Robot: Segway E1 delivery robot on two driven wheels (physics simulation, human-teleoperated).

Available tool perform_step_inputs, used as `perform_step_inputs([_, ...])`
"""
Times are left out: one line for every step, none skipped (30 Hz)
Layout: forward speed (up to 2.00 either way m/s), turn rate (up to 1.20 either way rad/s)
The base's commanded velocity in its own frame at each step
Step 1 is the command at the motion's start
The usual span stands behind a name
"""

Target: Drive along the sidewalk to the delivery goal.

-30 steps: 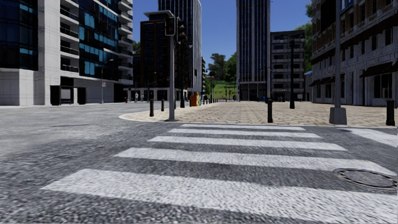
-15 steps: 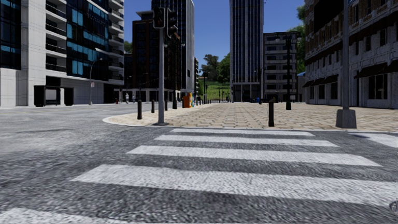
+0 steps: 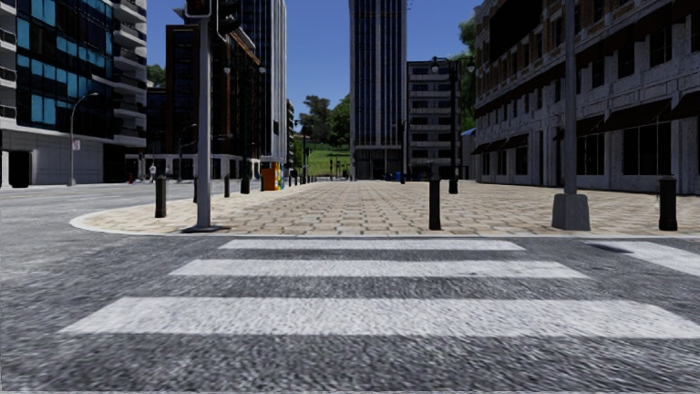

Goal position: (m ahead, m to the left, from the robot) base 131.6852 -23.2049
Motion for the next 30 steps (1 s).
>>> perform_step_inputs([2.0,0.0])
perform_step_inputs([2.0,0.0])
perform_step_inputs([2.0,0.0])
perform_step_inputs([2.0,0.0])
perform_step_inputs([2.0,0.0])
perform_step_inputs([2.0,0.0])
perform_step_inputs([2.0,0.0])
perform_step_inputs([2.0,0.0])
perform_step_inputs([2.0,0.0])
perform_step_inputs([2.0,0.0])
perform_step_inputs([2.0,0.0])
perform_step_inputs([2.0,0.0])
perform_step_inputs([2.0,0.0])
perform_step_inputs([2.0,0.0])
perform_step_inputs([2.0,0.0])
perform_step_inputs([2.0,0.0])
perform_step_inputs([2.0,0.0])
perform_step_inputs([2.0,0.0])
perform_step_inputs([2.0,0.0])
perform_step_inputs([2.0,0.0])
perform_step_inputs([2.0,0.0])
perform_step_inputs([2.0,0.0])
perform_step_inputs([2.0,0.0])
perform_step_inputs([2.0,0.0])
perform_step_inputs([2.0,0.0])
perform_step_inputs([2.0,0.0])
perform_step_inputs([2.0,0.0])
perform_step_inputs([2.0,0.0])
perform_step_inputs([2.0,0.0])
perform_step_inputs([2.0,0.0])
